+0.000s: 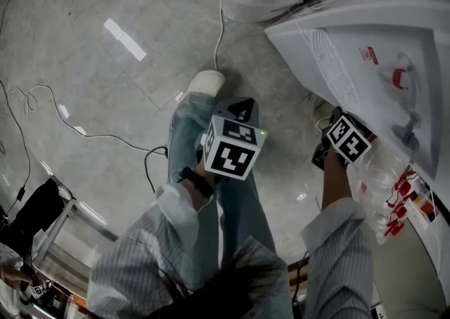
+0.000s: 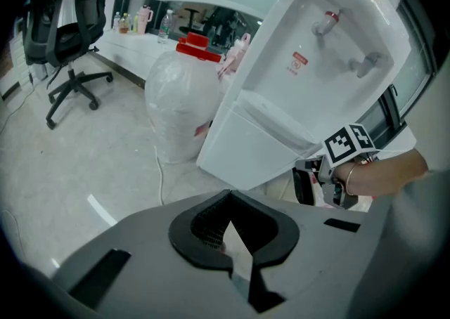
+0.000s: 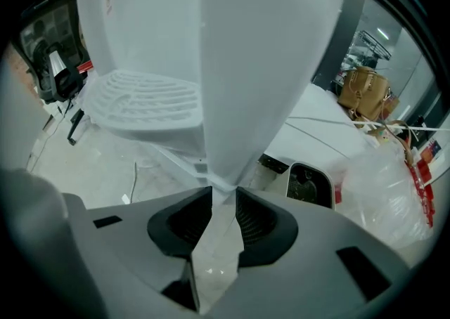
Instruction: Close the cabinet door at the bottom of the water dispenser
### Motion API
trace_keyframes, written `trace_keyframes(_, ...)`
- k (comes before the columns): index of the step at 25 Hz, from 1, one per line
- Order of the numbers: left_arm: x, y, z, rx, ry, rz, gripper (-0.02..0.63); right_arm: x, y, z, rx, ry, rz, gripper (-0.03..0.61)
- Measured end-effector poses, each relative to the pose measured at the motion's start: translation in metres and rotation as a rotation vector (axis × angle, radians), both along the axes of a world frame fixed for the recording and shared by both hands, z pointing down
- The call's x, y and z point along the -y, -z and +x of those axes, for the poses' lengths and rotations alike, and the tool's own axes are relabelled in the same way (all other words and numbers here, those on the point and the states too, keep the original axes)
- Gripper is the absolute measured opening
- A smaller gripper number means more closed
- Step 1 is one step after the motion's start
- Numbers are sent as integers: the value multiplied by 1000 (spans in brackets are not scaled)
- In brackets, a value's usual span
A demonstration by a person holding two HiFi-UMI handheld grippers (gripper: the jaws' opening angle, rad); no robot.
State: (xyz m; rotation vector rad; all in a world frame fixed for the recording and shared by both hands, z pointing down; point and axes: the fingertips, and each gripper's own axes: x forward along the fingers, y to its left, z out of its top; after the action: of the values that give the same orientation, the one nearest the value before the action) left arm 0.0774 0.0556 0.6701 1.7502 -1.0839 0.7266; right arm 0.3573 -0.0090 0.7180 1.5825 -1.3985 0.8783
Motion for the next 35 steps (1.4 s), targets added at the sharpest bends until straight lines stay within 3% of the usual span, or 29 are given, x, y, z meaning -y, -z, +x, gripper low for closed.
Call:
trace_keyframes(9,-2,19,0,17,-8,25,11,-8,12,1,15,-56,2,106)
trace_keyframes(18,23,98,-1,40,-66,103,11,-31,72,-39,91,-65,7,107)
trace_keyframes(26,47,207,-15,18,-116,209,11,-16,192,-107,250,-69,141,107)
trace_keyframes(31,51,294,-25,-18,-166,280,11,-4,301,-148,418,-85,258,101)
trace_keyframes(35,58,370,-30,-75,-207,360,11,11,402,-186,534,-34,401,74)
